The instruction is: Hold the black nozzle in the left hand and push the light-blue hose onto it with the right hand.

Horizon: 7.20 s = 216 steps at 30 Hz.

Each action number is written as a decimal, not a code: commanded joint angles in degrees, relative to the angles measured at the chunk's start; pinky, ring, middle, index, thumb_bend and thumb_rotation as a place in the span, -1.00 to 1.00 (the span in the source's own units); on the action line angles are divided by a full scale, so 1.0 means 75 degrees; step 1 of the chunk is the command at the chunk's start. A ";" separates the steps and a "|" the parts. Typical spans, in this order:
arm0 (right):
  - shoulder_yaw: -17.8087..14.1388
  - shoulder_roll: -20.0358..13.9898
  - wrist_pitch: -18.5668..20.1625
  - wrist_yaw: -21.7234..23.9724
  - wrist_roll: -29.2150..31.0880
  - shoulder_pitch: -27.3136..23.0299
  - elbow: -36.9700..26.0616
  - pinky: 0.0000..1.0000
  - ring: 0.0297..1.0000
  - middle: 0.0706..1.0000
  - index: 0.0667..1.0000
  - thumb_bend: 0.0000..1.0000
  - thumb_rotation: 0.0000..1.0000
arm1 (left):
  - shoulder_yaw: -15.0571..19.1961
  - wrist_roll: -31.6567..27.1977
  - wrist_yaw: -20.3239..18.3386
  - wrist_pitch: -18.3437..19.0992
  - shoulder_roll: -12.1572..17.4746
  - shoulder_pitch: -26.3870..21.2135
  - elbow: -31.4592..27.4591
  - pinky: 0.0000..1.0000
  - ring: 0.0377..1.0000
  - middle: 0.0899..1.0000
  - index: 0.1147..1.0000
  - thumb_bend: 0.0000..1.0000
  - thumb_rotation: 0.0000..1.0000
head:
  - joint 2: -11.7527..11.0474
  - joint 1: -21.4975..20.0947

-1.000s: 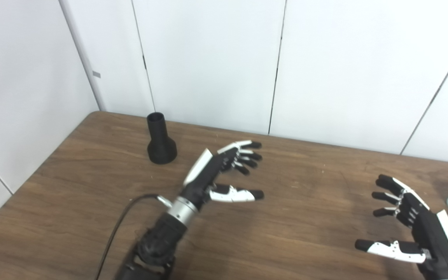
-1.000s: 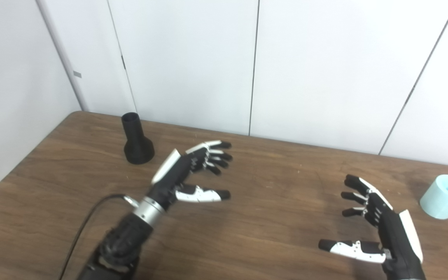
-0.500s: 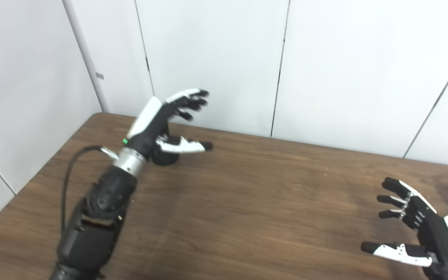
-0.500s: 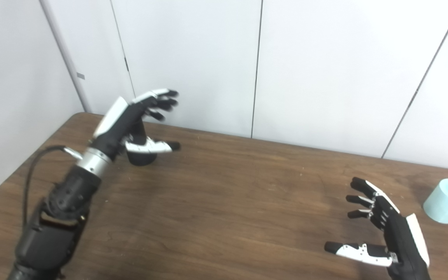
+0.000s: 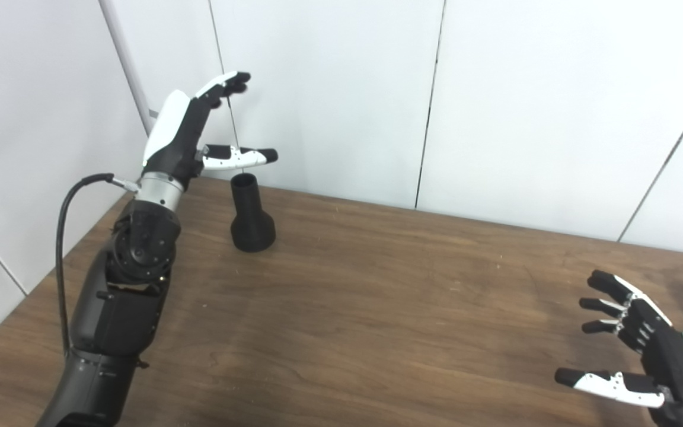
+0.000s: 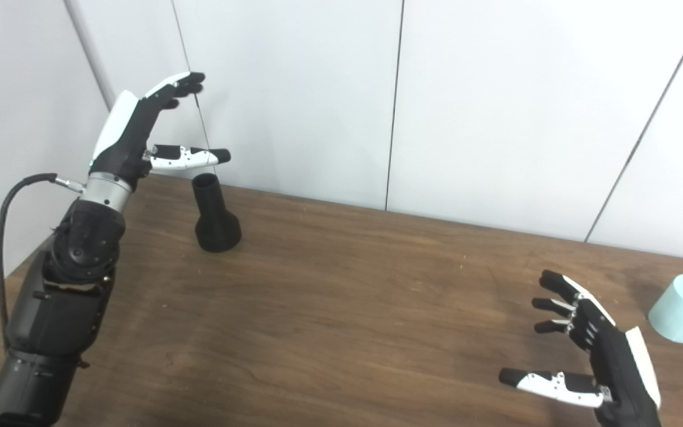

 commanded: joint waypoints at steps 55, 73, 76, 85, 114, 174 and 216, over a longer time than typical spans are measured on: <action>-0.0149 -0.0166 -0.0108 0.0005 0.0203 -0.0025 -0.0523 0.15 0.40 0.63 0.62 0.61 -0.88 | -0.1313 0.0257 -0.0175 0.1730 0.0155 -0.0067 0.2499 1.00 1.00 0.91 0.79 1.00 -0.37 | 0.0328 -0.0140; -0.0160 -0.0183 0.0130 -0.0024 0.0171 0.0087 -0.0840 0.13 0.37 0.61 0.60 0.63 -0.83 | -0.1442 -0.0089 0.0009 0.1377 0.0011 -0.0229 0.3170 1.00 0.96 0.60 0.60 0.91 -0.52 | 0.0464 -0.0296; -0.0171 -0.0183 0.0164 -0.0039 0.0151 0.0122 -0.0913 0.13 0.37 0.60 0.60 0.64 -0.83 | -0.1521 -0.0006 0.0091 0.1357 -0.0022 -0.0241 0.3228 1.00 0.93 0.58 0.58 0.89 -0.55 | 0.0496 -0.0323; -0.0211 -0.0167 0.0284 -0.0040 0.0210 0.0178 -0.1041 0.14 0.37 0.61 0.61 0.63 -0.83 | -0.1692 0.0046 0.0441 0.1101 -0.0122 -0.0367 0.3708 1.00 0.91 0.55 0.51 0.86 -0.61 | 0.0579 -0.0369; -0.0209 -0.0116 0.0582 -0.0028 0.0300 0.0192 -0.1271 0.14 0.38 0.61 0.62 0.60 -0.85 | -0.1892 0.0080 0.1089 0.0069 -0.0213 -0.0336 0.4122 1.00 0.28 -0.11 -0.17 0.05 -1.00 | 0.0779 -0.0408; 0.0069 0.0346 0.1556 -0.0447 -0.0718 -0.0078 -0.2199 0.07 0.32 0.53 0.61 0.49 -0.74 | -0.5001 0.0305 -0.1250 -0.2036 -0.1943 0.0006 0.2362 1.00 0.17 -0.17 -0.14 0.05 -1.00 | 0.1286 -0.2643; -0.2492 -0.2636 0.4226 0.6837 -0.6550 -0.4243 -0.2717 0.19 0.48 0.66 0.73 0.75 -0.69 | -0.4871 0.0335 -0.1286 -0.3169 -0.1449 -0.0070 0.3783 1.00 0.20 -0.12 -0.16 0.05 -1.00 | 0.0407 -0.6608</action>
